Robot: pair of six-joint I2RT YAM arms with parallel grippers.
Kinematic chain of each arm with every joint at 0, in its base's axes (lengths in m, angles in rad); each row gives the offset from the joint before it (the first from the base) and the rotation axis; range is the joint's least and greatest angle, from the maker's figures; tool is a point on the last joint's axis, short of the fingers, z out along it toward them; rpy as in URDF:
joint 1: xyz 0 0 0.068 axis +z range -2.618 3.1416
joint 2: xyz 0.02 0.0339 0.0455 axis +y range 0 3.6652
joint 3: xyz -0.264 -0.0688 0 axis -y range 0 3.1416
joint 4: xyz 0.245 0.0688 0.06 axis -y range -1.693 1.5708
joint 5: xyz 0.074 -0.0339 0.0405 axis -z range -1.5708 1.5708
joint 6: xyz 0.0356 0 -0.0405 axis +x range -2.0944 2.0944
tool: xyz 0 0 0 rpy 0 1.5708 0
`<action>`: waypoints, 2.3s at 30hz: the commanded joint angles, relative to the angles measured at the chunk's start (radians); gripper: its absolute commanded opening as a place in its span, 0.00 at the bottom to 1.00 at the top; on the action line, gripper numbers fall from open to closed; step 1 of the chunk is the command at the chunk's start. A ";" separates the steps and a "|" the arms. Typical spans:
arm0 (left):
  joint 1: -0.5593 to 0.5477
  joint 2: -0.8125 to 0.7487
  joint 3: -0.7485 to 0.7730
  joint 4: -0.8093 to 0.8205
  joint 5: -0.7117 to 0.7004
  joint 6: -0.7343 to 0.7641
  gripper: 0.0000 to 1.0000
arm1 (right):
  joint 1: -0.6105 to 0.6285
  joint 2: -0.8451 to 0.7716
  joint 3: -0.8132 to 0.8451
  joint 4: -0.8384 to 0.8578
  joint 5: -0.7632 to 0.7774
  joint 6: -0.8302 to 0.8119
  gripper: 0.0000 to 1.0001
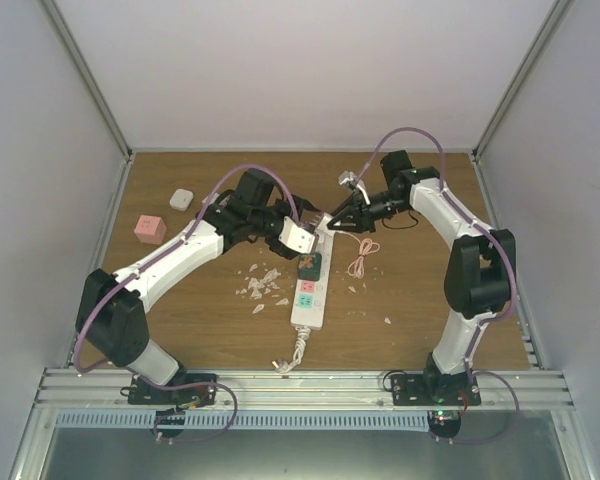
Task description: Pull the plug off the socket
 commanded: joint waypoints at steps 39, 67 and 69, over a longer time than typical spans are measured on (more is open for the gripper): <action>-0.030 -0.012 0.013 0.023 -0.177 0.054 0.24 | 0.053 0.071 0.078 -0.165 -0.168 -0.078 0.67; 0.450 0.362 0.195 0.055 0.040 -0.510 0.23 | -0.171 -0.213 -0.299 0.498 0.060 0.246 0.90; 0.453 0.401 0.198 0.070 0.030 -0.544 0.23 | -0.172 -0.213 -0.311 0.503 0.063 0.238 0.90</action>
